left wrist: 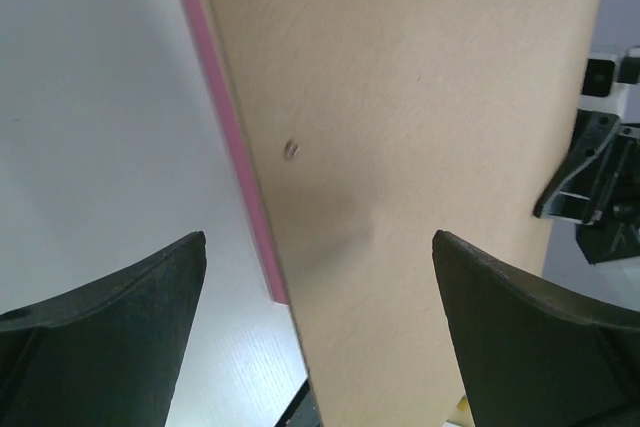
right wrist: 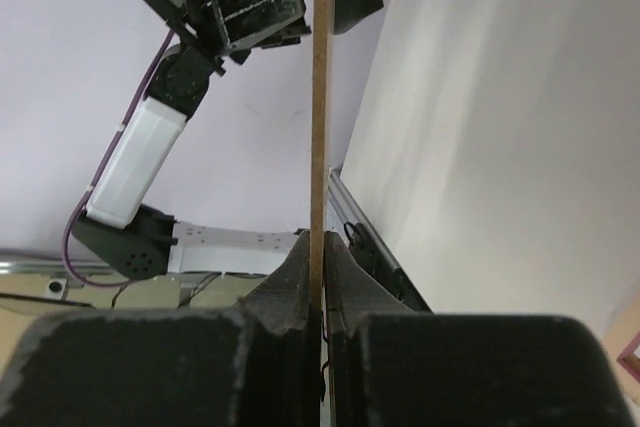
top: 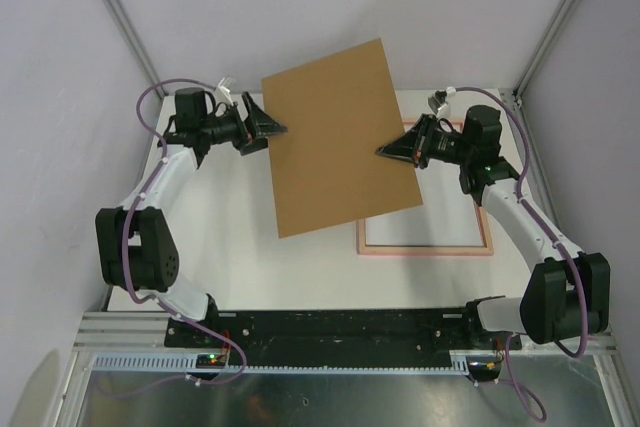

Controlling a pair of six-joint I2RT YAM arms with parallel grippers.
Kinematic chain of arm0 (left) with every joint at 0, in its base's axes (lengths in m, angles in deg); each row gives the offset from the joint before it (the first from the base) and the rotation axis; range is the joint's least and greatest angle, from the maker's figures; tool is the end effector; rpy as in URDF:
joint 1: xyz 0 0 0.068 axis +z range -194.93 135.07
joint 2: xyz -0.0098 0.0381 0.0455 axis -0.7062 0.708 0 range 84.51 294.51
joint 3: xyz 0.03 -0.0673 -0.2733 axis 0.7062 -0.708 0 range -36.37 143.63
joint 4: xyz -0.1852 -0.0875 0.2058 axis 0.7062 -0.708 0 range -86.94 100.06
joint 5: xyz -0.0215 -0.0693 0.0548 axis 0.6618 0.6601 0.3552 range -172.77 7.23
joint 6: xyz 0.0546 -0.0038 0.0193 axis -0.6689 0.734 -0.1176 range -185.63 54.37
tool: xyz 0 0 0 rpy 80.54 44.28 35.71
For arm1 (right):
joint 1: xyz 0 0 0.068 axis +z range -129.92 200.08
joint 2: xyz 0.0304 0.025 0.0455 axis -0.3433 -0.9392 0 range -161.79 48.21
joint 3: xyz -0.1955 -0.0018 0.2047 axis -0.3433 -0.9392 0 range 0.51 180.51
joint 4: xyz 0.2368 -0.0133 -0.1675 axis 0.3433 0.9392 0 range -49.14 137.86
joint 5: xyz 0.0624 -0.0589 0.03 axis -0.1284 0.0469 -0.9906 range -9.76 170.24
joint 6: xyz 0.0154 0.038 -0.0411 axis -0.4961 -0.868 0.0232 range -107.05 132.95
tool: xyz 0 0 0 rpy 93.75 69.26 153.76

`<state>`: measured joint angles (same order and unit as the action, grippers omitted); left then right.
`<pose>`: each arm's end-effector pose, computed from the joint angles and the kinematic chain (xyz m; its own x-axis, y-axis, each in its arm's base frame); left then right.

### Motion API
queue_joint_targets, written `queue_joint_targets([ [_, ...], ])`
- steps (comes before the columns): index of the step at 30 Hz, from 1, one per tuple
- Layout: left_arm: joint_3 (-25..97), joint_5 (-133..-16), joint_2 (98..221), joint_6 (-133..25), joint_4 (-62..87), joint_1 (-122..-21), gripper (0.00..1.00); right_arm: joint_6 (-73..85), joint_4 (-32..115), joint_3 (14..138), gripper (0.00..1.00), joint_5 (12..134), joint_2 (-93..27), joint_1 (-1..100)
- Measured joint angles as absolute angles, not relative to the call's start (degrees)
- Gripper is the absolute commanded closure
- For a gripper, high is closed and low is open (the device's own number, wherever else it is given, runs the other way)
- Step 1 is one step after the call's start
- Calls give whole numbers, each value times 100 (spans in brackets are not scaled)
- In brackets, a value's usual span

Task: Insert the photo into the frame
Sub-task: Pass from the right arm to the left

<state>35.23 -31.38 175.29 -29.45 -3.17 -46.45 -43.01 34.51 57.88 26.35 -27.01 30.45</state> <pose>0.3872 -0.0428 0.3005 -0.8316 -0.3465 -0.4340 0.2292 0.4978 -0.8365 0.3157 0.0920 0.3320 -0.8430 0.3422 -0.4150 -0.3328 0.2744 0.9022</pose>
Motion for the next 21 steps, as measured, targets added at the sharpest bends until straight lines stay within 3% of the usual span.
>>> queue_joint_targets([
  [7,3490,-2550,17522,-2460,358,-4638,6,-4421,3165,5788,100,2187,-2743,3045],
  [11,3225,-2285,17358,-2097,806,-4638,14,-4445,2986,5788,100,1951,-2856,3045],
  [21,2631,-2053,16727,-1177,1751,-4478,48,-4537,2477,5807,100,1603,-3280,3006],
])
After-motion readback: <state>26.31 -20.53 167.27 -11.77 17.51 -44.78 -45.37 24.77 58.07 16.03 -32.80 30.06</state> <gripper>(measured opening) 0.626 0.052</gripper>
